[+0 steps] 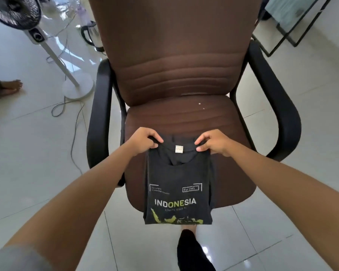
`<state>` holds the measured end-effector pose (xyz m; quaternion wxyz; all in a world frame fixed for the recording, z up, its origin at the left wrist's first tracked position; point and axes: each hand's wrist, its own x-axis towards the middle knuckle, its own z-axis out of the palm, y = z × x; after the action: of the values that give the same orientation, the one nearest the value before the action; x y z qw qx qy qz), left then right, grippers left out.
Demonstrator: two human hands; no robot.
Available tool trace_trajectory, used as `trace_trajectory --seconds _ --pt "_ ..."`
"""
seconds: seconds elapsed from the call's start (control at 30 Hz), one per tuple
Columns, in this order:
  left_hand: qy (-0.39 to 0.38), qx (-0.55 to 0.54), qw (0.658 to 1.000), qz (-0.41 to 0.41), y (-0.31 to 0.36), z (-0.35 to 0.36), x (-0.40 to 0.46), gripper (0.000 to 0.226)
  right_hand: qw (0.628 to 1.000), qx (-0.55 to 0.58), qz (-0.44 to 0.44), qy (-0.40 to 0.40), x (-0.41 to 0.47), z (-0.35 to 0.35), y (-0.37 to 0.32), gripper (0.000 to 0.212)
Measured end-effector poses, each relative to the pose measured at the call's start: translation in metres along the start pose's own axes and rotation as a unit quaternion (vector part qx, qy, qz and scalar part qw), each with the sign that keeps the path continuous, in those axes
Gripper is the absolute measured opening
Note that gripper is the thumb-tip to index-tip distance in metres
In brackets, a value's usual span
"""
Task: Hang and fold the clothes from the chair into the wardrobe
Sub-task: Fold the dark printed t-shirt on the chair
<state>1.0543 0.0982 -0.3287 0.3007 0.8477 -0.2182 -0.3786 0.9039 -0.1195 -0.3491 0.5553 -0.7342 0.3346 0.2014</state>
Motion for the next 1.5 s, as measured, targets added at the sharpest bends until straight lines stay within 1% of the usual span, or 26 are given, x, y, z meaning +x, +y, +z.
trace_trajectory --seconds 0.1,0.2,0.3,0.4,0.5,0.57,0.63,0.7,0.8,0.93,1.07,1.2,1.27,1.37,1.43,1.5 --pt "0.021 0.001 1.0 -0.017 -0.015 0.007 0.047 0.022 1.0 0.003 0.008 0.02 0.048 -0.005 0.009 0.019" --pt "0.029 -0.014 0.998 -0.046 -0.032 0.015 0.08 0.019 1.0 -0.002 0.013 0.023 0.085 -0.006 0.02 0.019" --pt "0.042 -0.034 0.997 -0.058 -0.046 0.023 0.103 0.019 0.999 -0.001 0.011 0.031 0.112 -0.004 0.03 0.022" --pt "0.068 -0.057 0.995 -0.053 -0.055 0.033 0.115 0.023 0.999 0.0 -0.008 0.047 0.131 0.002 0.042 0.024" --pt "0.084 -0.082 0.992 -0.054 -0.064 0.042 0.118 0.027 0.997 -0.016 -0.036 0.067 0.138 0.01 0.052 0.021" --pt "0.09 -0.125 0.986 -0.067 -0.066 0.046 0.112 0.03 0.995 -0.008 -0.054 0.081 0.137 0.015 0.058 0.021" --pt "0.101 -0.194 0.972 -0.078 -0.066 0.049 0.103 0.035 0.993 0.014 -0.066 0.093 0.131 0.018 0.063 0.027" --pt "0.107 -0.228 0.964 -0.083 -0.068 0.049 0.093 0.039 0.992 0.028 -0.078 0.095 0.121 0.019 0.068 0.034" --pt "0.109 -0.203 0.97 -0.083 -0.074 0.046 0.087 0.045 0.989 0.038 -0.091 0.107 0.109 0.017 0.074 0.041" --pt "0.133 -0.186 0.971 -0.067 -0.072 0.041 0.09 0.051 0.988 0.069 -0.077 0.115 0.107 0.011 0.072 0.047" --pt "0.113 -0.199 0.971 -0.072 -0.071 0.039 0.097 0.054 0.988 0.089 -0.071 0.108 0.108 0.001 0.072 0.047" --pt "0.102 -0.179 0.976 -0.074 -0.075 0.042 0.107 0.053 0.989 0.089 -0.053 0.106 0.111 -0.006 0.081 0.044" --pt "0.098 -0.171 0.977 -0.077 -0.077 0.047 0.109 0.051 0.994 0.075 -0.044 0.073 0.11 -0.004 0.083 0.044" --pt "0.056 -0.188 0.975 -0.1 -0.081 0.049 0.108 0.047 0.997 0.066 -0.041 0.016 0.11 -0.003 0.083 0.051" --pt "0.023 -0.177 0.978 -0.106 -0.082 0.046 0.108 0.046 0.996 0.078 -0.048 0.017 0.112 -0.005 0.081 0.051" --pt "0.024 -0.162 0.982 -0.098 -0.081 0.04 0.111 0.047 0.995 0.082 -0.049 0.029 0.114 -0.009 0.079 0.044"
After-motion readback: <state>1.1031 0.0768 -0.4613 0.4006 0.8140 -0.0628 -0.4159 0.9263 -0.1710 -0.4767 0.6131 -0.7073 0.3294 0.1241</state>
